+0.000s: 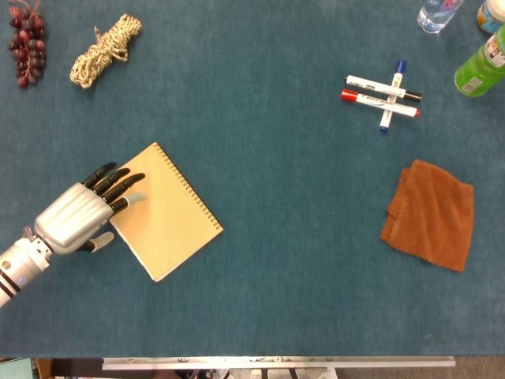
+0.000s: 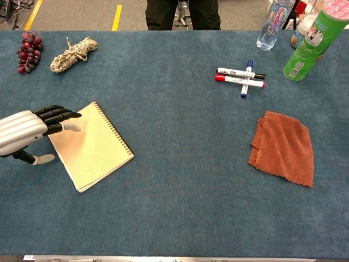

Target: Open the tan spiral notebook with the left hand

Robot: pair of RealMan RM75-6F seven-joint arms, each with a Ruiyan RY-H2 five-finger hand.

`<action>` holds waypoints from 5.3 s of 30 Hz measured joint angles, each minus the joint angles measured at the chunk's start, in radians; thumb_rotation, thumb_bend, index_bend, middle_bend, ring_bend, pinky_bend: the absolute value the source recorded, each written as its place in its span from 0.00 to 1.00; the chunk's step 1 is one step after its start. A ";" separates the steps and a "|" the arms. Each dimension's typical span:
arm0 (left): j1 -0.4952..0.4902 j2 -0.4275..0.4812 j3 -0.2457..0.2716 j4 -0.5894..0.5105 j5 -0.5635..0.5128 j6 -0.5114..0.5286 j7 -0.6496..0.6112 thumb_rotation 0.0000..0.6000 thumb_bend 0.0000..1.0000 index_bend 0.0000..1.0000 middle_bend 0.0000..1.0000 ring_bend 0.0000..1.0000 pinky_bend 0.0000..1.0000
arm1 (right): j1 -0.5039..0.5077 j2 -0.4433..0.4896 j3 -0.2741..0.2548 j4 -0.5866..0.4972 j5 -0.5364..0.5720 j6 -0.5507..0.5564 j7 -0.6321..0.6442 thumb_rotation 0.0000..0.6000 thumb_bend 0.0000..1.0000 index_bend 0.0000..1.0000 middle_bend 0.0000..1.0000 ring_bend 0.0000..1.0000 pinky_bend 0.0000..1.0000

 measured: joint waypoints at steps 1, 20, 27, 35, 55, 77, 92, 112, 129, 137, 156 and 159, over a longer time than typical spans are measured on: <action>0.001 -0.004 0.002 0.007 -0.001 0.002 -0.003 1.00 0.26 0.17 0.04 0.00 0.02 | -0.001 0.001 0.000 -0.002 0.000 0.002 -0.001 1.00 0.21 0.23 0.23 0.18 0.29; -0.007 -0.071 0.021 0.072 -0.034 0.002 -0.058 1.00 0.26 0.20 0.05 0.00 0.02 | -0.009 -0.003 0.000 0.000 0.013 0.009 -0.005 1.00 0.21 0.23 0.23 0.18 0.29; -0.016 -0.087 0.023 0.071 -0.047 -0.011 -0.093 1.00 0.26 0.24 0.07 0.00 0.02 | -0.017 -0.007 -0.001 0.009 0.017 0.017 0.003 1.00 0.21 0.23 0.23 0.18 0.29; -0.025 -0.092 0.022 0.050 -0.063 -0.016 -0.153 1.00 0.33 0.31 0.10 0.00 0.02 | -0.021 -0.010 0.000 0.016 0.020 0.023 0.008 1.00 0.21 0.23 0.23 0.18 0.29; -0.092 -0.052 -0.001 -0.164 -0.108 -0.068 -0.286 1.00 0.47 0.58 0.16 0.00 0.02 | -0.039 -0.018 0.005 0.042 0.016 0.055 0.038 1.00 0.21 0.23 0.23 0.18 0.29; -0.118 0.185 0.018 -0.301 -0.122 -0.058 -0.338 1.00 0.47 0.65 0.20 0.00 0.02 | -0.040 -0.030 0.005 0.037 -0.006 0.064 0.032 1.00 0.21 0.23 0.23 0.18 0.29; -0.170 0.317 -0.004 -0.477 -0.084 -0.081 -0.171 1.00 0.47 0.65 0.20 0.00 0.00 | -0.057 -0.042 -0.004 0.052 -0.022 0.090 0.054 1.00 0.21 0.23 0.23 0.18 0.29; -0.335 0.176 -0.104 -0.627 -0.159 -0.384 0.035 1.00 0.47 0.45 0.16 0.00 0.00 | -0.087 -0.053 -0.008 0.118 -0.016 0.113 0.131 1.00 0.21 0.23 0.23 0.18 0.29; -0.359 0.038 -0.184 -0.659 -0.450 -0.564 0.205 1.00 0.47 0.06 0.03 0.00 0.00 | -0.111 -0.058 -0.008 0.172 -0.005 0.126 0.197 1.00 0.21 0.23 0.23 0.18 0.29; -0.343 0.097 -0.192 -0.727 -0.460 -0.546 0.107 1.00 0.45 0.02 0.03 0.00 0.00 | -0.107 -0.061 -0.004 0.183 -0.012 0.121 0.211 1.00 0.21 0.23 0.23 0.18 0.29; -0.019 0.204 -0.172 -0.721 -0.542 -0.046 0.332 1.00 0.45 0.08 0.06 0.00 0.00 | -0.098 -0.003 0.004 0.083 0.068 0.050 0.072 1.00 0.21 0.26 0.25 0.18 0.29; 0.059 0.211 -0.173 -0.709 -0.561 0.044 0.336 1.00 0.45 0.09 0.06 0.00 0.00 | -0.100 -0.006 0.006 0.071 0.087 0.048 0.048 1.00 0.21 0.26 0.25 0.18 0.29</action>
